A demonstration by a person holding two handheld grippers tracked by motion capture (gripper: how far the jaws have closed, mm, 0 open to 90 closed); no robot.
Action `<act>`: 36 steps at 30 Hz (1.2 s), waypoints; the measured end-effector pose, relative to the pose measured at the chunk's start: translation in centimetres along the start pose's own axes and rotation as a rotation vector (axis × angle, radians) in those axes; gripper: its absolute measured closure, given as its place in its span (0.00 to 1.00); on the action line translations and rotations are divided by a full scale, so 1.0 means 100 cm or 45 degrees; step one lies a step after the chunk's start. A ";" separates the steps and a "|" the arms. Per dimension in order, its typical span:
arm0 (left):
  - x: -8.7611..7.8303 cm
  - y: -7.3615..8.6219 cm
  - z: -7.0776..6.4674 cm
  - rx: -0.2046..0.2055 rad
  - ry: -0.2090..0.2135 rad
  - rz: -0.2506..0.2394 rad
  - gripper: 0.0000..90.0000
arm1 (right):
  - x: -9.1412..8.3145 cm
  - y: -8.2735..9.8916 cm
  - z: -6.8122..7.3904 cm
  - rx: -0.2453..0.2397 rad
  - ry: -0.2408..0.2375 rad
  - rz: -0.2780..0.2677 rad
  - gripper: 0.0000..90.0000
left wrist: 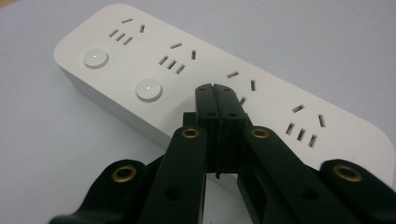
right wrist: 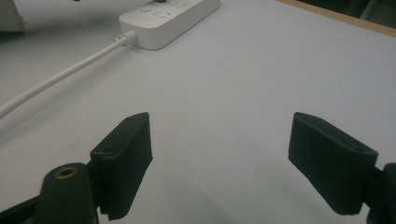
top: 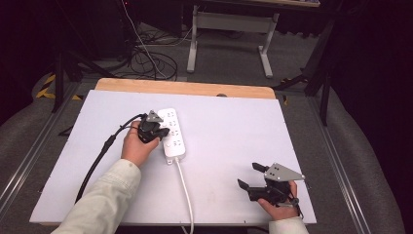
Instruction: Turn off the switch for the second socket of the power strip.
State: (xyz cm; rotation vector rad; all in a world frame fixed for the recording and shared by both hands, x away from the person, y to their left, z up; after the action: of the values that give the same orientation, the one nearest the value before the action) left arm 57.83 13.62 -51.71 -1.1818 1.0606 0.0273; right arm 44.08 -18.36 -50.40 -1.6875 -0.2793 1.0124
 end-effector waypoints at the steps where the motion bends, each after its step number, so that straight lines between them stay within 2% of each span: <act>1: 0.000 0.000 0.000 0.000 0.000 0.000 1.00 | 0.000 0.000 0.000 0.000 0.000 0.000 0.24; 3: 0.000 0.000 -0.001 -0.033 0.013 -0.003 1.00 | 0.000 0.000 0.000 -0.001 0.001 0.001 0.24; 16: 0.000 0.000 -0.001 -0.021 -0.003 0.009 1.00 | 0.001 0.001 0.001 -0.004 -0.001 0.009 0.24; 21: 0.000 0.000 -0.003 -0.019 -0.037 0.028 1.00 | 0.001 0.001 0.001 -0.004 -0.001 0.011 0.24; 23: 0.001 -0.001 -0.003 -0.004 -0.063 0.062 1.00 | 0.001 0.001 0.001 -0.006 -0.001 0.013 0.25; 26: 0.001 -0.001 -0.005 0.010 -0.076 0.067 1.00 | 0.001 0.001 0.001 -0.006 -0.002 0.013 0.24; 31: 0.001 -0.002 -0.004 0.015 -0.064 0.051 1.00 | 0.003 0.002 0.001 -0.007 -0.008 0.023 0.24; 33: -0.002 -0.003 -0.004 0.000 -0.070 0.030 0.93 | 0.003 0.002 0.001 -0.009 -0.005 0.025 0.24; 36: -0.006 -0.006 -0.007 0.017 -0.061 -0.021 0.91 | 0.003 0.002 0.001 -0.008 -0.003 0.022 0.24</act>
State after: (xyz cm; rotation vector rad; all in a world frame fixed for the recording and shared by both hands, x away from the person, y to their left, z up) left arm 57.31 13.12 -50.86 -1.1724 1.0077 0.0356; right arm 44.10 -18.17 -50.69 -1.6968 -0.2697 1.0276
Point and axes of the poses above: each handheld gripper's, and its own axes: x roughly forward along the jaws, y roughly out of its underside, z roughly to its left, the point moved 8 cm from there along x, roughly forward along the jaws
